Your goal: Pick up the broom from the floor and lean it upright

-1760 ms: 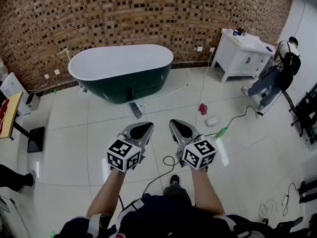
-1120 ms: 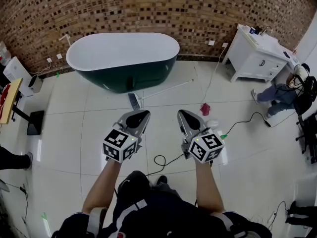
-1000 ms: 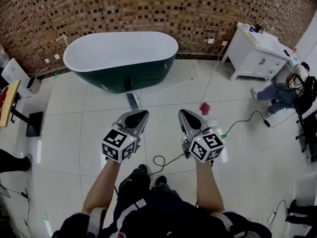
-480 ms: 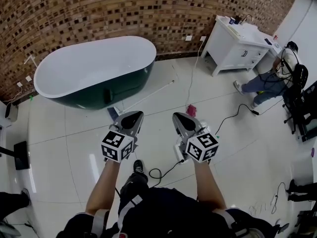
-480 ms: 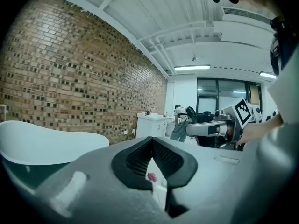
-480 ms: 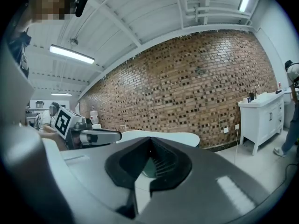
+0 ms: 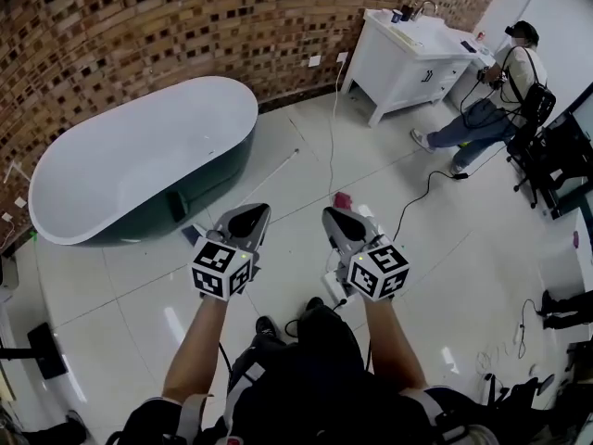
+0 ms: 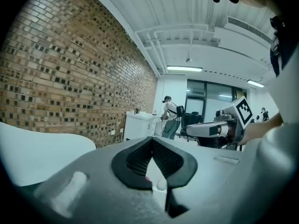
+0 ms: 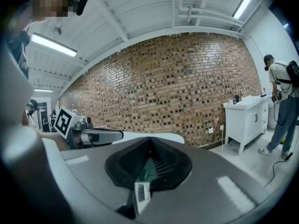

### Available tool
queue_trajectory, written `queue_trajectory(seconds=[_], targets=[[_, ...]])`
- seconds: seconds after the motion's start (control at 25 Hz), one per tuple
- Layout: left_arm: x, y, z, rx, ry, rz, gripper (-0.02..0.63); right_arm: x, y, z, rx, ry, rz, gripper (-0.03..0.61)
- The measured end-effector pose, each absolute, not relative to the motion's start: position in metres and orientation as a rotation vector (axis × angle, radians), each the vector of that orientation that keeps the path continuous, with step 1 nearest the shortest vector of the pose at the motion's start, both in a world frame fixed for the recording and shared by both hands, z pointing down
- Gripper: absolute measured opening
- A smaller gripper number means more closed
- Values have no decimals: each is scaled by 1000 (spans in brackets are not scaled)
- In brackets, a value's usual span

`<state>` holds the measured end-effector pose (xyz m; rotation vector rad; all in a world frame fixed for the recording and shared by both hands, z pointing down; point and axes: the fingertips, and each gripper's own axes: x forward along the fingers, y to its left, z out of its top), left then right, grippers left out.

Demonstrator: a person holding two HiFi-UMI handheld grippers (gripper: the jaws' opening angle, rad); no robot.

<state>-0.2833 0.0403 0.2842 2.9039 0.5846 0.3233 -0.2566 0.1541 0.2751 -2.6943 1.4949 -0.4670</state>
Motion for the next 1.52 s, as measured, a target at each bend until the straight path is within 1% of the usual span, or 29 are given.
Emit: queue_trajectory(seconds=[0.24, 0.48, 0.84, 1.16, 1.36, 1.52], targets=[[-212, 44, 300, 2914, 635, 380, 2, -185, 158, 289, -2687, 1433, -457, 5], [-111, 52, 310, 2931, 626, 445, 2, -81, 164, 296, -2652, 1421, -424, 5], [18, 57, 335, 2954, 529, 524, 2, 38, 175, 328, -2604, 1501, -551, 3], [85, 19, 405, 2926, 475, 641, 2, 114, 169, 385, -2632, 1429, -685, 4], [135, 5, 468, 2906, 513, 715, 2, 160, 144, 430, -2644, 1435, -719, 4], [169, -2, 532, 2893, 557, 797, 2, 197, 115, 467, -2667, 1462, -686, 4]])
